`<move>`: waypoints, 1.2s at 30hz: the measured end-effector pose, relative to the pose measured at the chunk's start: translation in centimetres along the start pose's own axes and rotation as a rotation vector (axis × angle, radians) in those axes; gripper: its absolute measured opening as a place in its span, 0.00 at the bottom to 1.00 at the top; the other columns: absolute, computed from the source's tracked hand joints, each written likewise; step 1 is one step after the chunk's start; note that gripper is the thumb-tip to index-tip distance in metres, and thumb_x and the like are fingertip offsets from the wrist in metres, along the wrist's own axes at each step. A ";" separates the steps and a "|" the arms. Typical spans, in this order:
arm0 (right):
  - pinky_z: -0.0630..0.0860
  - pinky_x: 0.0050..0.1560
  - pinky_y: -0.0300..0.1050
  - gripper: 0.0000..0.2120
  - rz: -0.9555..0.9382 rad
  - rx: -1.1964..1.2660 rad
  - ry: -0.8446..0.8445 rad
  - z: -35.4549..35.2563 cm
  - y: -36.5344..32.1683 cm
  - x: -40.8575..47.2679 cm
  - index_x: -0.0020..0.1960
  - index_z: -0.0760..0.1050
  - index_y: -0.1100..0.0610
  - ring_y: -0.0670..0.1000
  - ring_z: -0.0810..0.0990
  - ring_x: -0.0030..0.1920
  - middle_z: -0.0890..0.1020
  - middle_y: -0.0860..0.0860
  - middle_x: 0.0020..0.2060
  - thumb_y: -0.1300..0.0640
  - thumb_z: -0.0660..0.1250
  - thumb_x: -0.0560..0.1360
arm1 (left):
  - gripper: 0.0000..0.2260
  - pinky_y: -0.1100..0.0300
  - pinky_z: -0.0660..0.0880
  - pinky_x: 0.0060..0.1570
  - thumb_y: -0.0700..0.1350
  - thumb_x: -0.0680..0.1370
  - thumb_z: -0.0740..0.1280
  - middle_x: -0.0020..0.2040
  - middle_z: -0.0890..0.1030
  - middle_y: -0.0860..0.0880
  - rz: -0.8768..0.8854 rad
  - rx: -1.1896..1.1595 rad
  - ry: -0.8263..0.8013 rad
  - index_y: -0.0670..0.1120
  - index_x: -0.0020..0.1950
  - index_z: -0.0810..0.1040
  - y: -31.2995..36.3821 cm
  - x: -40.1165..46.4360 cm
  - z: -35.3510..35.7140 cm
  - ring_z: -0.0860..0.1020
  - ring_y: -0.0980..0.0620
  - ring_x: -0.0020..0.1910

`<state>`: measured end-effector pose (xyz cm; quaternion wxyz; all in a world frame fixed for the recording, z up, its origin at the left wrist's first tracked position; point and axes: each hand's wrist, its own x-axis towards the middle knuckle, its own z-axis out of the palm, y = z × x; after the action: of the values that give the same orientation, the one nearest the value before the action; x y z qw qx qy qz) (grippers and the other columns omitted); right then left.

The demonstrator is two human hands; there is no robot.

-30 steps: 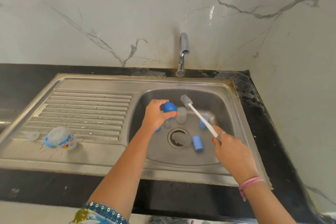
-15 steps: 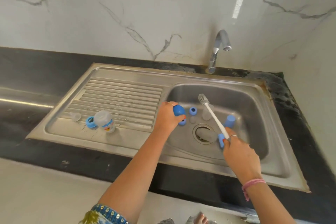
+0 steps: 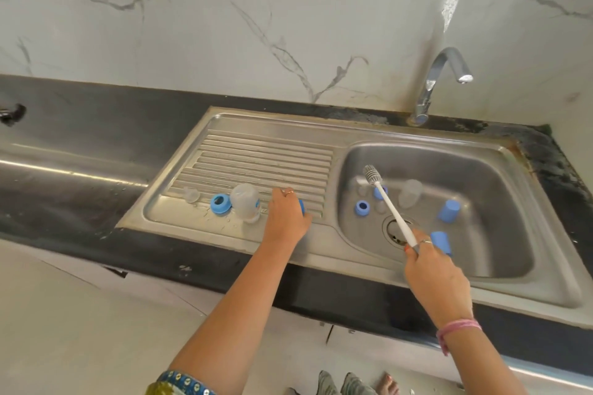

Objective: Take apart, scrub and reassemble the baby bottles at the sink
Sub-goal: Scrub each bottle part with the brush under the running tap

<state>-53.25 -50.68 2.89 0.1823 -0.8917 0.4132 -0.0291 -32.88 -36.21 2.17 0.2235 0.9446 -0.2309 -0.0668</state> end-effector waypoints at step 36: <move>0.76 0.41 0.50 0.20 0.085 0.010 0.054 -2.2 7.1 3.6 0.73 0.65 0.46 0.60 0.80 0.43 0.80 0.53 0.45 0.50 0.53 0.82 | 0.08 0.67 0.67 0.49 0.41 0.75 0.67 0.51 0.76 0.50 0.092 -0.342 -0.212 0.47 0.54 0.79 10.4 2.3 7.4 0.75 0.52 0.51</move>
<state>-56.50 -58.21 2.14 0.1768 -0.8713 0.4553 -0.0474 -36.76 -48.46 0.19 0.3578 0.8690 -0.2814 -0.1940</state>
